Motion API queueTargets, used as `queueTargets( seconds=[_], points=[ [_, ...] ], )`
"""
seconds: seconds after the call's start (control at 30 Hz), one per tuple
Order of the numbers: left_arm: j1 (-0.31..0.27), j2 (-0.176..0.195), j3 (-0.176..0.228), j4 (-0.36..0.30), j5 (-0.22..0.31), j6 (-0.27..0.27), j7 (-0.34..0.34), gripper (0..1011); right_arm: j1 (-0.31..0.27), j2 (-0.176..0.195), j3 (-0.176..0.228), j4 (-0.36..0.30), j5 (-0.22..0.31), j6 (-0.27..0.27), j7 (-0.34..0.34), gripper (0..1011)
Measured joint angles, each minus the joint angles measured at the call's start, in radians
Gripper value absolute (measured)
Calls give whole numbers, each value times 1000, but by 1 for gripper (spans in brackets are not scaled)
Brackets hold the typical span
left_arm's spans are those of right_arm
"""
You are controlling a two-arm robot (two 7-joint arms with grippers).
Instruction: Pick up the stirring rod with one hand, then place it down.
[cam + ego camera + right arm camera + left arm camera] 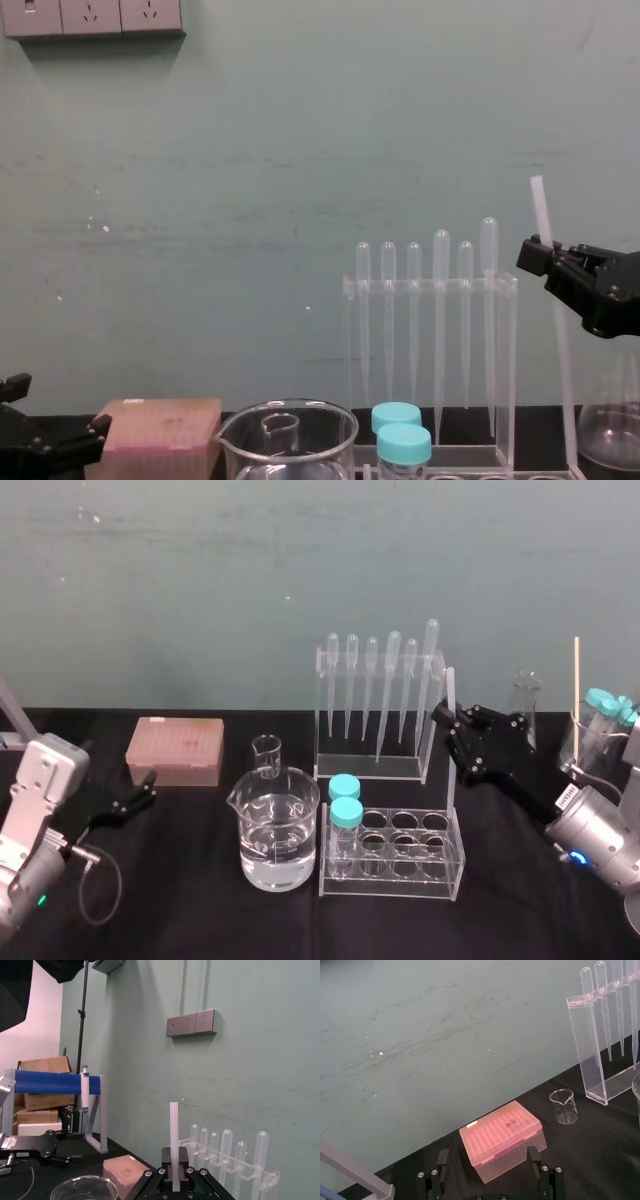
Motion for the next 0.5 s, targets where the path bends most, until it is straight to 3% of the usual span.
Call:
queueTargets(
  seconds=[0.5],
  points=[
    [0,0,0,0,0,0,0,1000,3,-1,-3,-1,3,2,0,67]
  ],
)
